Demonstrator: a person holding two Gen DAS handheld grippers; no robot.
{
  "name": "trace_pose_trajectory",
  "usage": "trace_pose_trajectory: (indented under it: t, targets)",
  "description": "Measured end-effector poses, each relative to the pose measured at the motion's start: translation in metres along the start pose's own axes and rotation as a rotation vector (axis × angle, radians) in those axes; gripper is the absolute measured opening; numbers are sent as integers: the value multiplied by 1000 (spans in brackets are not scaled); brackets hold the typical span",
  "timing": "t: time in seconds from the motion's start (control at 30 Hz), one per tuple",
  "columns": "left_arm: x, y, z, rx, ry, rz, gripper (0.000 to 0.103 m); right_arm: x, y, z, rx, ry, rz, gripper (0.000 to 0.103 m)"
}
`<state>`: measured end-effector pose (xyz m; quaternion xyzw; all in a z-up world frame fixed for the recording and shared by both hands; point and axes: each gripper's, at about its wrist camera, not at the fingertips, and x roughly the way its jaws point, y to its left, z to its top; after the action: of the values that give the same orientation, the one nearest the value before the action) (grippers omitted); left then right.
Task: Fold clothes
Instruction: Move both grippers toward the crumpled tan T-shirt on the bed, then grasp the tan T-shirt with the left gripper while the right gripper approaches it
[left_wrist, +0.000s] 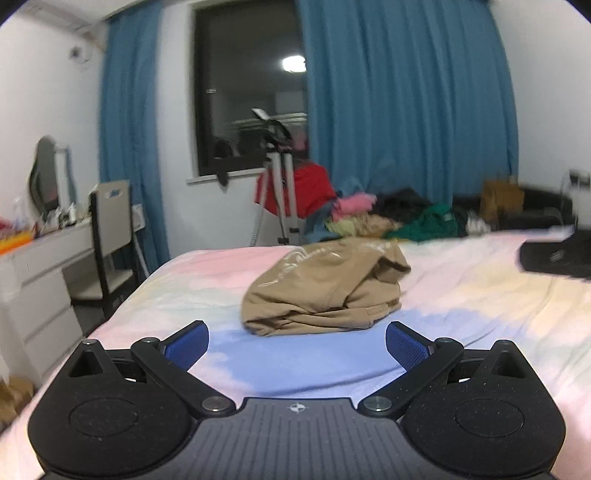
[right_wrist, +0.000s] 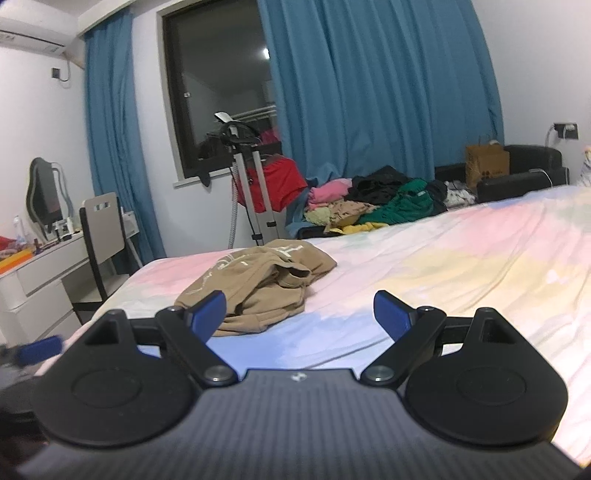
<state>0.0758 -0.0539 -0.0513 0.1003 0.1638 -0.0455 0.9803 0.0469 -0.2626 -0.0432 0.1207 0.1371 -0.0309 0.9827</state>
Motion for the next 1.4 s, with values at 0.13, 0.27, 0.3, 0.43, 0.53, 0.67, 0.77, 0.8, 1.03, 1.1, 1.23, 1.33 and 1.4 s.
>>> trace_pose_trajectory:
  t: [0.13,0.27,0.3,0.43,0.53,0.67,0.77,0.8,1.03,1.1,1.23,1.33,1.4]
  targets:
    - [68,-38,-3,148,-4,7,103,10,-15,-3,64,22,-27,89]
    - [140,-67,-8,219,16,54,103,30,-37,-9,139,51,-87,89]
    - [156,-73,-10,246,10,80,103,35,-43,-11,158,58,-102,89]
    - [214,-86,-16,316,11,178,95,56,-65,-17,233,87,-161,89]
    - [229,-73,-12,224,5,147,88,79,-70,-25,260,120,-192,89]
    - [230,-52,-7,137,16,80,61,98,-63,-32,243,135,-174,89]
    - [227,-38,-3,101,23,51,46,107,-61,-36,245,153,-157,89]
    - [227,-33,-1,95,26,44,36,109,-62,-37,253,160,-156,89]
    - [201,-10,14,6,-2,-18,3,112,-64,-38,260,147,-159,89]
    - [174,-6,22,7,-48,-38,2,110,-60,-37,238,124,-146,89]
    - [115,3,39,54,-100,-80,2,102,-51,-34,182,71,-115,89]
    - [68,11,46,60,-117,-121,2,95,-43,-33,141,57,-71,89]
    - [40,18,51,61,-138,-142,2,90,-36,-33,111,55,-34,89]
